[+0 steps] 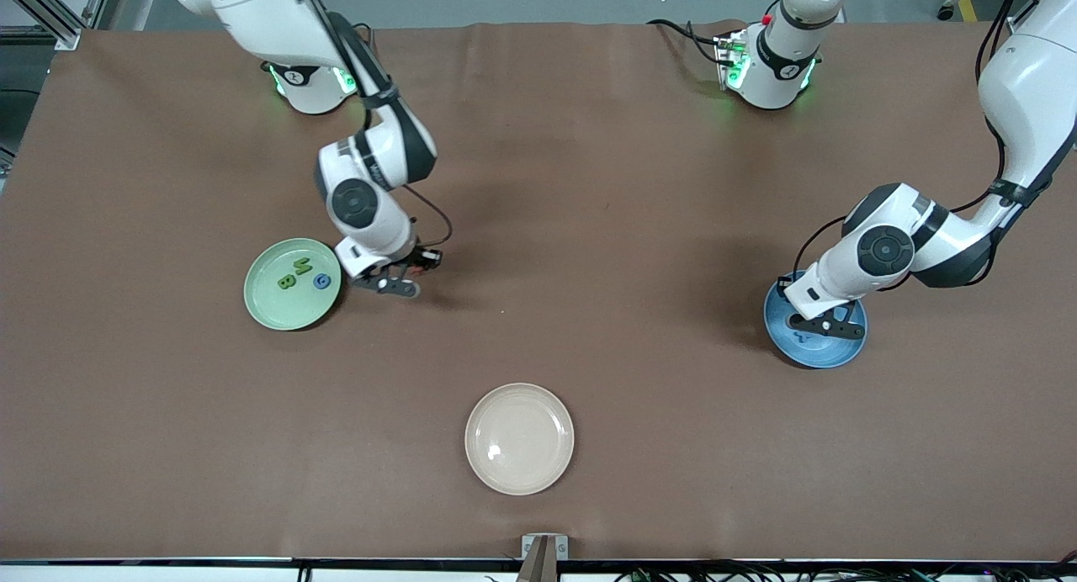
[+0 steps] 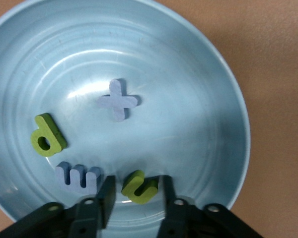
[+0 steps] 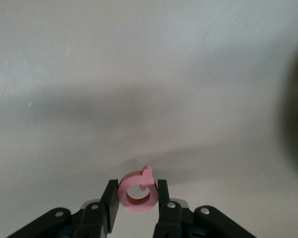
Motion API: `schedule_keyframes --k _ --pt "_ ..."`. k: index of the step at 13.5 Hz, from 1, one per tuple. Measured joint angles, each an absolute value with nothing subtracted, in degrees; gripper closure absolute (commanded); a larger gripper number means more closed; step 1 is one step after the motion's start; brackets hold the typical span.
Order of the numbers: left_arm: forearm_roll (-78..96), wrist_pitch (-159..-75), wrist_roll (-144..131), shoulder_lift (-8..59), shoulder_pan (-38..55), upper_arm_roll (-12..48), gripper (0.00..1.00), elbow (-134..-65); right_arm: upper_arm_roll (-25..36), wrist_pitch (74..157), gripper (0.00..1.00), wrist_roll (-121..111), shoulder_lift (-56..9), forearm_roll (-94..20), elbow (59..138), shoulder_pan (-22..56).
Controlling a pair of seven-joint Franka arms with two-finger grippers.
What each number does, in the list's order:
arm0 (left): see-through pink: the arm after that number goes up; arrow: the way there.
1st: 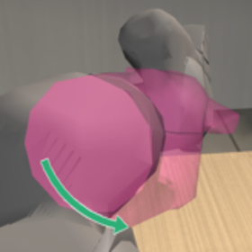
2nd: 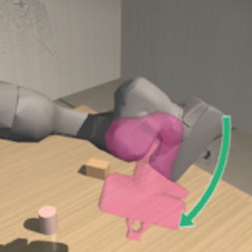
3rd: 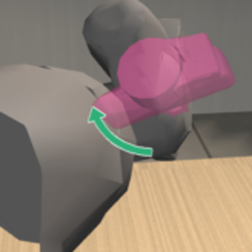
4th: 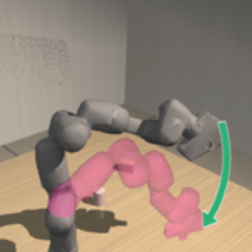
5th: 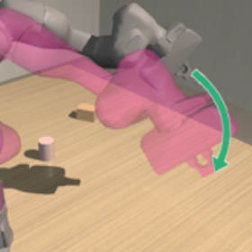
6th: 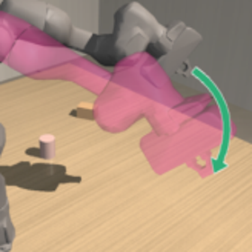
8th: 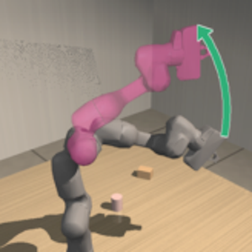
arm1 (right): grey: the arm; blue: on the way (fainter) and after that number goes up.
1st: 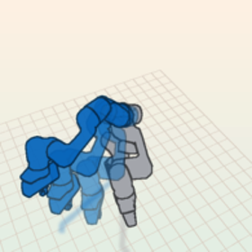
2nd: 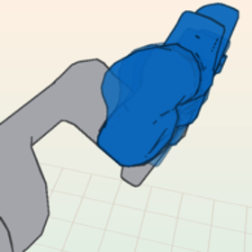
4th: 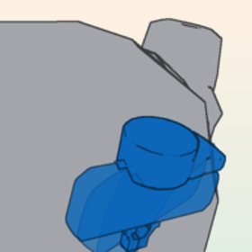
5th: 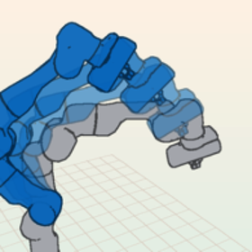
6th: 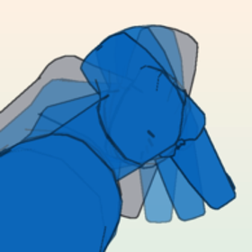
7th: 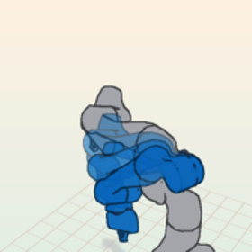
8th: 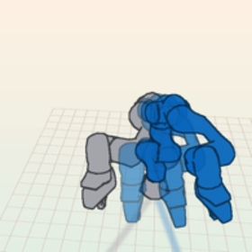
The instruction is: Sort upper and lower case letters into plates
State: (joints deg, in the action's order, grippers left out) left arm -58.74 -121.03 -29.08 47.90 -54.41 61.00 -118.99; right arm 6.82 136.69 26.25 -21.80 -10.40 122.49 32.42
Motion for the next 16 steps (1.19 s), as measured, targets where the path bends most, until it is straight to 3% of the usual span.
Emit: schedule_keyframes --k 3,8,16 --pt "-58.7 -121.3 -29.1 47.9 -54.4 61.9 0.0 -118.4 7.2 131.3 1.0 12.2 -18.9 -10.4 121.4 24.0" --pt "-58.7 -121.3 -29.2 47.7 -54.4 63.7 0.0 -118.2 7.3 132.0 1.0 -4.3 -19.0 -10.3 122.3 14.2" --pt "-58.7 -121.3 -29.2 47.5 -54.5 64.1 0.0 -118.1 7.1 141.1 0.97 -10.8 -23.9 -10.3 125.2 10.8"
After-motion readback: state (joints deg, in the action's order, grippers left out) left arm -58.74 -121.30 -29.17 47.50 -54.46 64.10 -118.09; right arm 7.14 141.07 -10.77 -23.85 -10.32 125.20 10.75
